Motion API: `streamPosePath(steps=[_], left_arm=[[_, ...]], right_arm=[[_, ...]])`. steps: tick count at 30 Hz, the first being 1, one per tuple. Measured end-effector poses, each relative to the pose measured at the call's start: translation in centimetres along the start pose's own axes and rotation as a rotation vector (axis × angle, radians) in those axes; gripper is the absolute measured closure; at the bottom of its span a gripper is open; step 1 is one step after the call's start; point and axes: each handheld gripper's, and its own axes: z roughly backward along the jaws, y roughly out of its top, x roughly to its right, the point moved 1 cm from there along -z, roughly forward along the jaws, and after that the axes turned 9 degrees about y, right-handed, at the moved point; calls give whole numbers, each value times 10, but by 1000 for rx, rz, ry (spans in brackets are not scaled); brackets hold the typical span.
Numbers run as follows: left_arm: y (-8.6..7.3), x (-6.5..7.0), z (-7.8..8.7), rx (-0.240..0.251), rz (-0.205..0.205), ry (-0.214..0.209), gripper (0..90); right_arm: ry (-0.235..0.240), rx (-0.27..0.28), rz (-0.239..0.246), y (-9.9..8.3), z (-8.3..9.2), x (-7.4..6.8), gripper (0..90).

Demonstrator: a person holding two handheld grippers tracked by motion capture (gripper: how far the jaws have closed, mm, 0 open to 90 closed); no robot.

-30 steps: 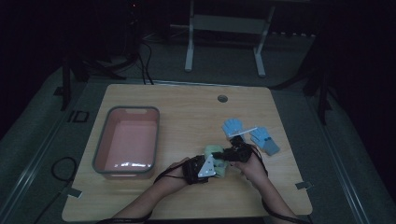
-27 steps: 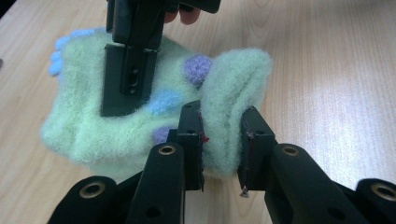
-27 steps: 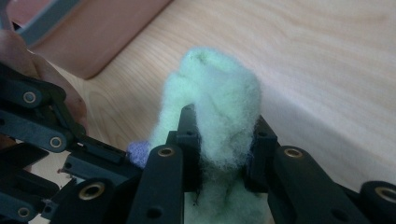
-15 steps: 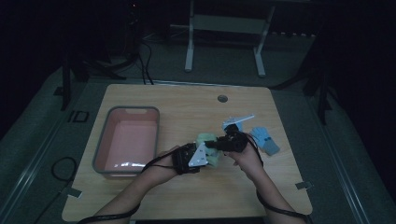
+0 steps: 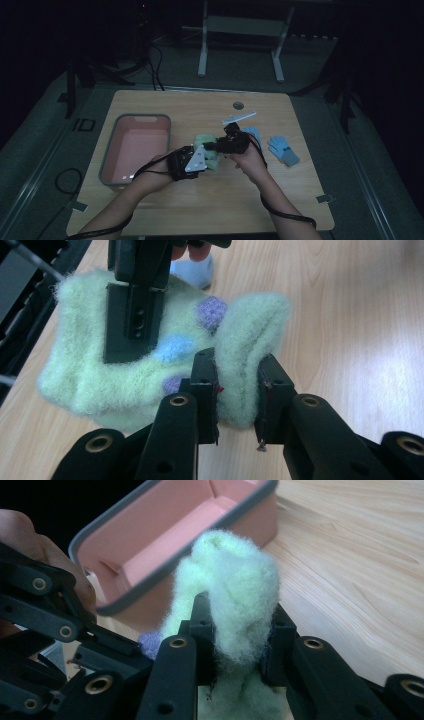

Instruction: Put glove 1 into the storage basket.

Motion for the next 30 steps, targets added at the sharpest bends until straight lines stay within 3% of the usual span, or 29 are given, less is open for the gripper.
streamPosePath(steps=[18,21,30], left_arm=[[-38,-25,42,-65,34,69,751],[-50,-28,51,-79,40,94,750],[-75,-35,69,-116,74,114,751]], right_arm=[[58,-27,60,50,-52,-27,732],[64,-34,67,57,-63,-33,732],[101,-46,70,72,-97,-46,732]])
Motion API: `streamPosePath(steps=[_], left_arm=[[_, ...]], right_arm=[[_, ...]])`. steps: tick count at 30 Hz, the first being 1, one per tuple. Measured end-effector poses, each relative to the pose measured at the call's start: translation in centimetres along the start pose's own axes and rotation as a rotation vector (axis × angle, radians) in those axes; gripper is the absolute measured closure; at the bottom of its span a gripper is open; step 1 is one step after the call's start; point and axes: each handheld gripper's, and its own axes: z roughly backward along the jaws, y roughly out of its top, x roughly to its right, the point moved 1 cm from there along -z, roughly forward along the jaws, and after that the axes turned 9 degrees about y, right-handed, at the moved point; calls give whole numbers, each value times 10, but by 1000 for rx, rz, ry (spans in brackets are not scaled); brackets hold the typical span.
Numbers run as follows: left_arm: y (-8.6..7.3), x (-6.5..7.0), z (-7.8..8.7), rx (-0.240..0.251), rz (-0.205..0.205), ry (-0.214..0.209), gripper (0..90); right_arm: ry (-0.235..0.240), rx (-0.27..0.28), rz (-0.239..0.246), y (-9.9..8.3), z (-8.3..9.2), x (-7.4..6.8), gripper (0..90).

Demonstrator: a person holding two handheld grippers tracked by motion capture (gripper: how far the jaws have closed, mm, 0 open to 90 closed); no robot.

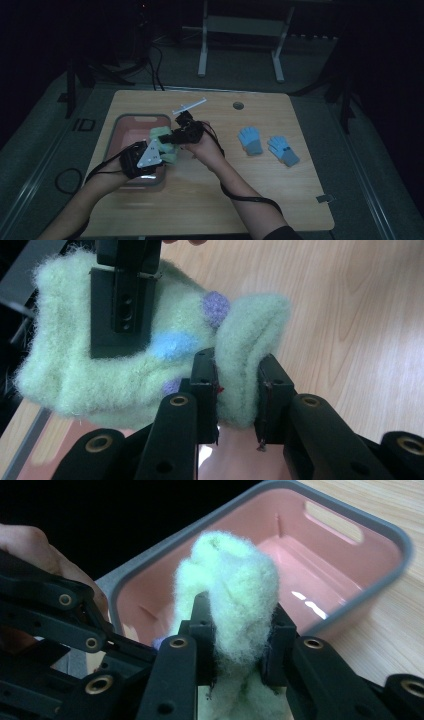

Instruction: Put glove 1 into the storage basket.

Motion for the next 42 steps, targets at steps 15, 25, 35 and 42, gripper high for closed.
streamPosePath(steps=[15,25,35,42], left_arm=[[-49,-14,18,-74,57,0,751],[-68,-6,-10,-129,55,-52,751],[-75,-11,-26,-165,85,-86,750],[-73,-10,-41,-232,84,-131,738]], right_arm=[[69,-39,3,19,-59,-8,732],[41,-91,-25,0,-85,7,732],[-33,-145,-17,-4,-99,19,728],[-97,-216,-15,-5,-105,24,567]])
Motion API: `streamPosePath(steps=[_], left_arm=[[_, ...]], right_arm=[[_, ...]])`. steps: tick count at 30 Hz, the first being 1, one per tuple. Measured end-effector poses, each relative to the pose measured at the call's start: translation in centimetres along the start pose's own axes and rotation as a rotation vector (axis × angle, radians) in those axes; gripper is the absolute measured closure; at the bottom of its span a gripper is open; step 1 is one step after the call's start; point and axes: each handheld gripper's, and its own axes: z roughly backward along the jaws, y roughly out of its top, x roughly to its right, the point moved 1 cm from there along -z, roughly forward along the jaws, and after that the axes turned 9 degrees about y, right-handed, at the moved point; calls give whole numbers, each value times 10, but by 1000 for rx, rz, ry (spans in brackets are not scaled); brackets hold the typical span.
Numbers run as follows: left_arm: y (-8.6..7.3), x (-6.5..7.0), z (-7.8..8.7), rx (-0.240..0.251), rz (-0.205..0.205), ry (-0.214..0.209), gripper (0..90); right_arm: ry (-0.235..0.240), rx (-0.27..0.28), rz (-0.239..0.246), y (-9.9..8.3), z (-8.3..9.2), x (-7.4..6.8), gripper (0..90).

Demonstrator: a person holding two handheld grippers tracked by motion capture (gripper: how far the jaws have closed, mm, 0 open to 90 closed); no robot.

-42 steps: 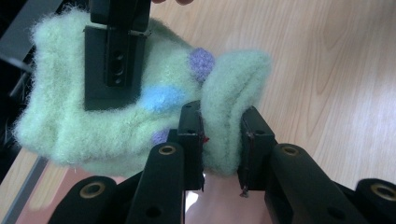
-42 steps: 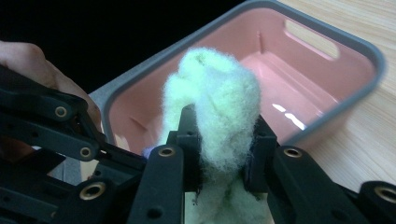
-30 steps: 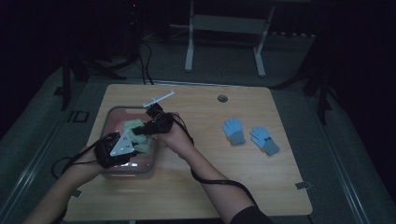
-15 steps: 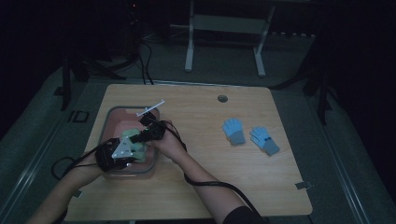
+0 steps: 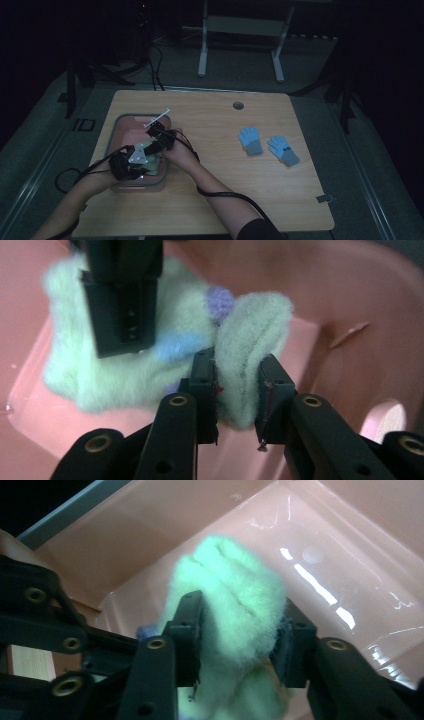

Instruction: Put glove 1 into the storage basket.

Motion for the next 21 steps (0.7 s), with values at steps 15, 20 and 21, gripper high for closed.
streamPosePath(steps=[15,20,21], left_arm=[[-2,-4,20,83,126,14,455],[4,-1,30,101,156,8,452],[6,0,31,108,161,3,452]], right_arm=[[6,39,48,4,17,-6,248],[33,71,56,3,33,-11,205],[35,78,56,2,36,-11,204]])
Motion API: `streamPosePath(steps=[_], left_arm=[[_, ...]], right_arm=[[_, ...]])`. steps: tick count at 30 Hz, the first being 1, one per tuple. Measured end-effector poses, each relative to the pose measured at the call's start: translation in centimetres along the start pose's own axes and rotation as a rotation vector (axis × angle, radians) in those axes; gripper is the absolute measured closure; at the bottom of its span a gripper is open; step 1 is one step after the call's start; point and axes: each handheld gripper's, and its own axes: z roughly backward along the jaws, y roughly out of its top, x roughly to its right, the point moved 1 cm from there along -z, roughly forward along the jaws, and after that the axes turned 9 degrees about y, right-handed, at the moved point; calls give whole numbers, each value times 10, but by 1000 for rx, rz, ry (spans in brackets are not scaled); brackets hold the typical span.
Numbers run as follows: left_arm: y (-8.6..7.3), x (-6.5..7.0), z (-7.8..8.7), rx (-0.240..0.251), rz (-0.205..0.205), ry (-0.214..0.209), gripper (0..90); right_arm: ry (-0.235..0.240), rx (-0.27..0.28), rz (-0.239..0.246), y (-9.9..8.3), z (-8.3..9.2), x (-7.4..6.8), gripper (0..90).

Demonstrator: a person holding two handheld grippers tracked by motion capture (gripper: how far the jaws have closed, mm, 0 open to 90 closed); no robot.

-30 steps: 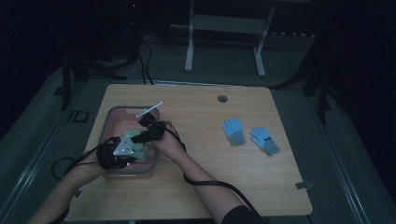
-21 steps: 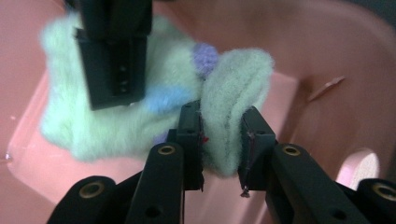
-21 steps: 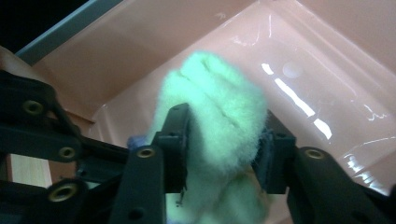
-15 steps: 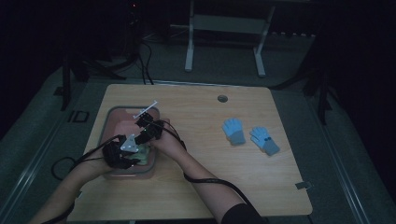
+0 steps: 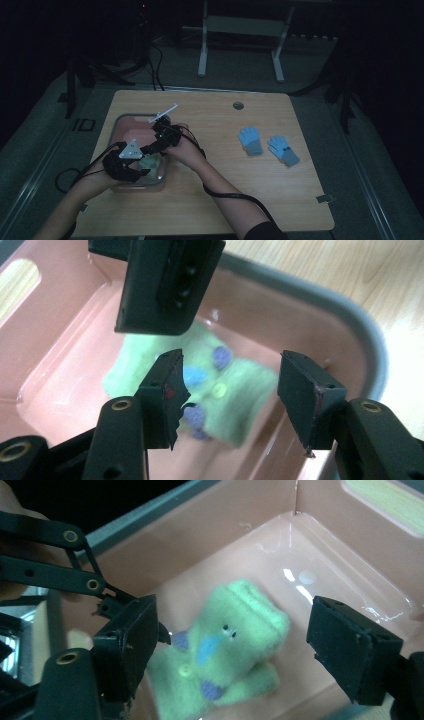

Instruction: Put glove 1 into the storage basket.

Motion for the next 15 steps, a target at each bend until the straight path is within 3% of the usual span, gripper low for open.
streamPosePath(steps=[15], left_arm=[[27,20,1,61,8,-65,455]], right_arm=[[10,36,6,-33,49,-1,201]])
